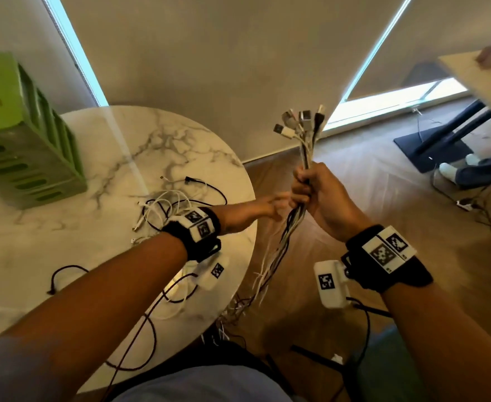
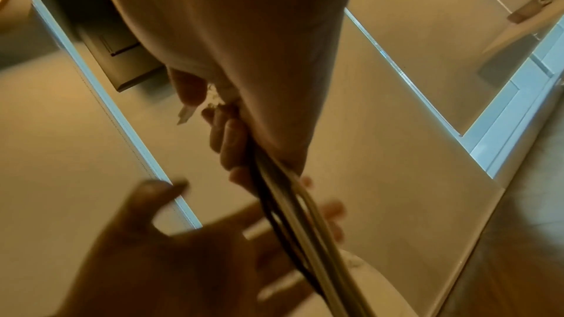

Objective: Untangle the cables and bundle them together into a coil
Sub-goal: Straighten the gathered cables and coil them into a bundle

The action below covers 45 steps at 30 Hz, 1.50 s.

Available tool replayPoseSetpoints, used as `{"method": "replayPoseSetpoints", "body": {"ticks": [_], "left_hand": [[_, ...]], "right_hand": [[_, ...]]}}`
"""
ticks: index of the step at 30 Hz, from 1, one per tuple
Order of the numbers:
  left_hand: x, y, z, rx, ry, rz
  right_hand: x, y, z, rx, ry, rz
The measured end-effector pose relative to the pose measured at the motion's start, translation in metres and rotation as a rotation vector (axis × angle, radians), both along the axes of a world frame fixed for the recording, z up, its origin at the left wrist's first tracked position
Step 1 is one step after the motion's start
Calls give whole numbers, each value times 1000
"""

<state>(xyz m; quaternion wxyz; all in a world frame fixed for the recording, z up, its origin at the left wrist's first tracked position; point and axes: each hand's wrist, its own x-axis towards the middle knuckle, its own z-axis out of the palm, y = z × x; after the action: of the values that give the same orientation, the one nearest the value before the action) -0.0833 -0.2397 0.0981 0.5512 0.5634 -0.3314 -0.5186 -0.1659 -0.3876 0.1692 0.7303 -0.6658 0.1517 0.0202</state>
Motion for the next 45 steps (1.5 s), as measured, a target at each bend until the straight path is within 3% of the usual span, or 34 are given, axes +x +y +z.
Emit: {"method": "replayPoseSetpoints", "body": {"ticks": [2,4,8,12,15,18,21,23,26,28,32,36,41,45], "left_hand": [[5,5,22,-157,122,146],[9,7,34,-196,109,206],[16,17,46,-129,-178,367],[19,37,54,-93,-256,349],[22,50,63,-122,-113,311],[26,68,74,-116,19,288],[33,95,77,-116,129,335],[40,114,75,-161,183,432],[51,138,73,-279,248,605],[59,151,70,-360,285,748],[74,172,61,-393,252,1053],[80,194,48,-287,236,1232],[77,226,13,-80,160,1337],[76,250,-11,-57,237,1390]], "right_hand": [[2,5,0,2,16,135],[5,14,-2,-64,19,271],[11,28,-7,-148,-9,398],[23,34,-26,-339,-11,432],[38,38,-56,-585,181,589],[43,39,-81,-569,358,826],[41,34,-90,-554,509,934],[47,27,-97,-807,393,810],[54,24,-110,-1086,49,436],[55,42,-115,-1134,-72,450],[49,102,-118,-1380,-169,670],[40,150,-127,-1291,-83,894],[57,162,-124,-911,130,1132],[108,160,-107,-949,120,1066]]}}
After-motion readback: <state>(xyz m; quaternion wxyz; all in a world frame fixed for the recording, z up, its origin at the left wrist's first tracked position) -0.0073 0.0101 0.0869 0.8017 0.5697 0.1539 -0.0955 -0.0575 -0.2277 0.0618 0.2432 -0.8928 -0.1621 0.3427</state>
